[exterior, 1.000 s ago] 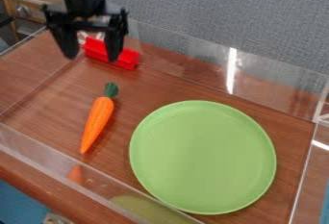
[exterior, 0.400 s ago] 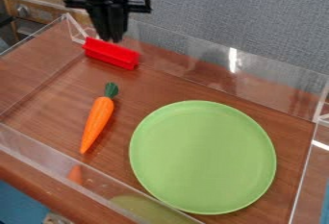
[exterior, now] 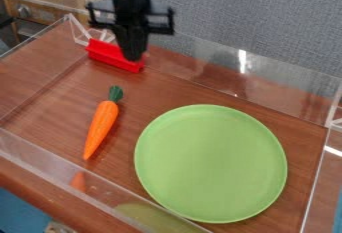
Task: Put the carrot on the right side
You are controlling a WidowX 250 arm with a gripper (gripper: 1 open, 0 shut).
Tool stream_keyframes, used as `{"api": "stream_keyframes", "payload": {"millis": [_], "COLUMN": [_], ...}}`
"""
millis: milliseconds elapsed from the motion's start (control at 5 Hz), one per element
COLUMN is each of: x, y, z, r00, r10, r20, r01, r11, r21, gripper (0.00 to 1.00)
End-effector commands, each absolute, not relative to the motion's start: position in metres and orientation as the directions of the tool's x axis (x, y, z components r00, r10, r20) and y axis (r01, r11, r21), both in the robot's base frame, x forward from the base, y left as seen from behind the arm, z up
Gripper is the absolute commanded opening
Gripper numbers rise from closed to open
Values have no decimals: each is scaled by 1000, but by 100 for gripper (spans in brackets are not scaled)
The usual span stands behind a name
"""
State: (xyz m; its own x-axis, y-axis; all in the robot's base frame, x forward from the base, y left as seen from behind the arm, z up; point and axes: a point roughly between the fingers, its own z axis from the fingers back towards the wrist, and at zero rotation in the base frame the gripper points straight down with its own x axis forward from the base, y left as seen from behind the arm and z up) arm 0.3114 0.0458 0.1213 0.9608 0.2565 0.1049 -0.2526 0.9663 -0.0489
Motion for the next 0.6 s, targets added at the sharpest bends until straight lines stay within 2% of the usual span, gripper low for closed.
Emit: {"api": "stream_keyframes", "payload": {"millis": [0,400], "x": [323,305], "y": [38,47], "z": [115,96], "r00": [957,979], "r10": [262,183], "r20": [127,89], "r01": [-259,-184], "r11": [965,983], "r21": [-38,5], "gripper": [0,0]}}
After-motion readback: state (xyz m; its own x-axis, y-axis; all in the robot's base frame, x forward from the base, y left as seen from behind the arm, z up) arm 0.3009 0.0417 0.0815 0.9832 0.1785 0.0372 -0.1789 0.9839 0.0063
